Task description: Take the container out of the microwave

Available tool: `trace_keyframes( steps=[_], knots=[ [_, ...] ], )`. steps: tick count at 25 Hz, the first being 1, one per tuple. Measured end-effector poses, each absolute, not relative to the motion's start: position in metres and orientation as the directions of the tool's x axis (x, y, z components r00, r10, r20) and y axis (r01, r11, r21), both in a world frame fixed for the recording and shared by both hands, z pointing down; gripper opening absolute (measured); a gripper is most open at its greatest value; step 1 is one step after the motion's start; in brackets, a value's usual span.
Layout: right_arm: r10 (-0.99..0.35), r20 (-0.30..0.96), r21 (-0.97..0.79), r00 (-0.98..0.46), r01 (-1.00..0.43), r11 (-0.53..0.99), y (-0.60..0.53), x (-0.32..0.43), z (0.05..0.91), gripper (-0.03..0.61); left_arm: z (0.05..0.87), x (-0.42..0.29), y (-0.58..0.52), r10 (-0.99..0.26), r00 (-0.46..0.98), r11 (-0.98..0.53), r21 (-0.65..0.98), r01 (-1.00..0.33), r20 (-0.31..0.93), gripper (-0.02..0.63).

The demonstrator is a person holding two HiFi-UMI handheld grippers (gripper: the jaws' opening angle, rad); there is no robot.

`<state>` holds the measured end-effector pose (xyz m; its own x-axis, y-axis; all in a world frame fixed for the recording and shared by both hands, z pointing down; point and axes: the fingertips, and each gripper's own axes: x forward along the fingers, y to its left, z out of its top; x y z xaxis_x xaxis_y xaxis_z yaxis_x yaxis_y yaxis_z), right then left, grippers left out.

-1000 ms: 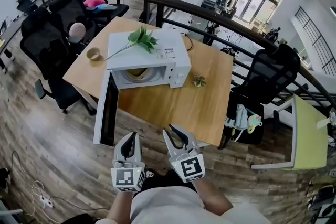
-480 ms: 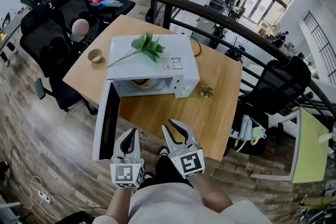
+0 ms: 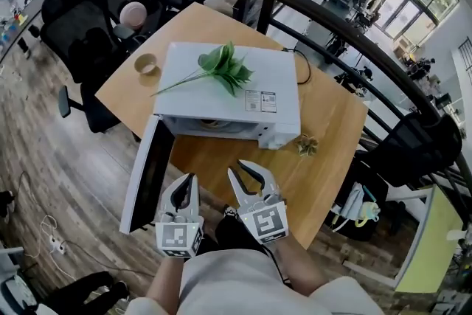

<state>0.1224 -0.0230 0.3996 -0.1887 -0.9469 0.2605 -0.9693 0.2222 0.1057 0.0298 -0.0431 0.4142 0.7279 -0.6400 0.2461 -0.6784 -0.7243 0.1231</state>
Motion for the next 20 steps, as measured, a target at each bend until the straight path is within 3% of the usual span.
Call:
trace_keyframes(
  steps=[10,20],
  knots=[
    [-0.887,0.361,0.134,-0.286,-0.926,0.353,-0.062,0.129,0.447,0.086,0.46,0.026,-0.062,-0.687,0.647,-0.65,0.117,-0.751,0.33,0.003],
    [-0.834,0.478,0.247,-0.276,-0.869,0.429,-0.097,0.123,0.497,0.071,0.503,0.027,-0.073,-0.655,0.664,-0.669,0.13,-0.731,0.362,0.003]
  ],
)
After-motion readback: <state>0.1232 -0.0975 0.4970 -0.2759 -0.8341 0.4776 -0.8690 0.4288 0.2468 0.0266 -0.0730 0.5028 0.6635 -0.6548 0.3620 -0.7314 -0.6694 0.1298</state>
